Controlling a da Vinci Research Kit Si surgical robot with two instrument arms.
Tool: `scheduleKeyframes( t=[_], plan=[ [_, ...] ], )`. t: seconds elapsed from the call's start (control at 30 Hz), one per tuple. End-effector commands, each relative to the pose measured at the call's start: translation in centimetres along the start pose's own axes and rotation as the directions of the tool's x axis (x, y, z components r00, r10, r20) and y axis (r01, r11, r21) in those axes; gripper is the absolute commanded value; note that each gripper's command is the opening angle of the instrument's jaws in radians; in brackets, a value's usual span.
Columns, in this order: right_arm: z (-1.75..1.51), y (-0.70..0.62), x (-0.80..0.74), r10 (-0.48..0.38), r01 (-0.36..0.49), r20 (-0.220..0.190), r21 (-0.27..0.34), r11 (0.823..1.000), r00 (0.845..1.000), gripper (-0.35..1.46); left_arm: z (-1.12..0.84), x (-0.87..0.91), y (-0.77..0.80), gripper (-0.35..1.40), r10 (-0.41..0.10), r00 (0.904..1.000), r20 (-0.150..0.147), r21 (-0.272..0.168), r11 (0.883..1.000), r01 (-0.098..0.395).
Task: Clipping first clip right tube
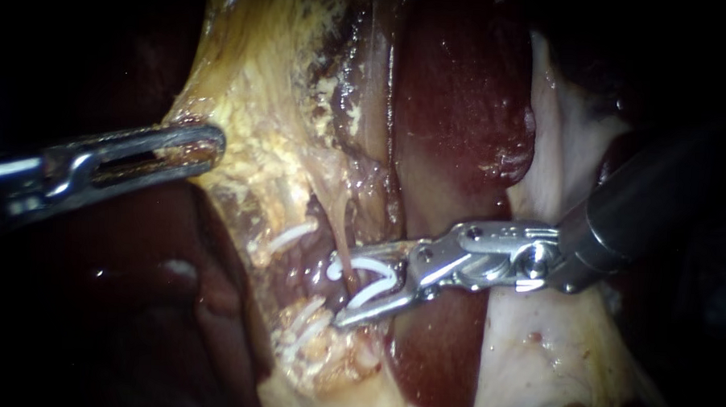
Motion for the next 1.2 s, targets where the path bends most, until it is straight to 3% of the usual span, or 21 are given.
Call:
scheduleKeyframes(
  t=[0.03, 0.27, 0.7, 0.9, 1.2],
  plan=[
    [-0.01, -0.02, 0.02, 0.005, -0.005, -0.005, 0.014, 1.000, 1.000, 0.58, 0.00, 0.00, 0.00, -0.35, 0.000, 1.0000, 0.000, 0.001, 1.000, 0.000],
    [0.03, -0.10, 0.05, 0.039, -0.035, -0.036, 0.104, 0.994, 0.999, 0.57, 0.00, 0.00, 0.01, -0.35, 0.000, 1.0000, 0.000, 0.002, 1.000, 0.000],
    [0.15, -0.09, 0.08, 0.133, -0.114, -0.088, 0.189, 0.975, 0.987, 0.56, 0.02, 0.02, 0.05, -0.35, 0.001, 1.0000, 0.000, 0.002, 1.000, -0.001],
    [0.22, -0.08, 0.05, 0.162, -0.143, -0.070, 0.226, 0.964, 0.984, 0.56, 0.02, 0.02, 0.06, -0.35, 0.002, 1.0000, 0.000, 0.003, 1.000, -0.002],
    [0.30, -0.06, -0.02, 0.164, -0.146, -0.057, 0.239, 0.960, 0.985, 0.56, 0.03, 0.03, 0.06, -0.35, 0.002, 1.0000, 0.000, 0.002, 1.000, -0.002]
  ],
)
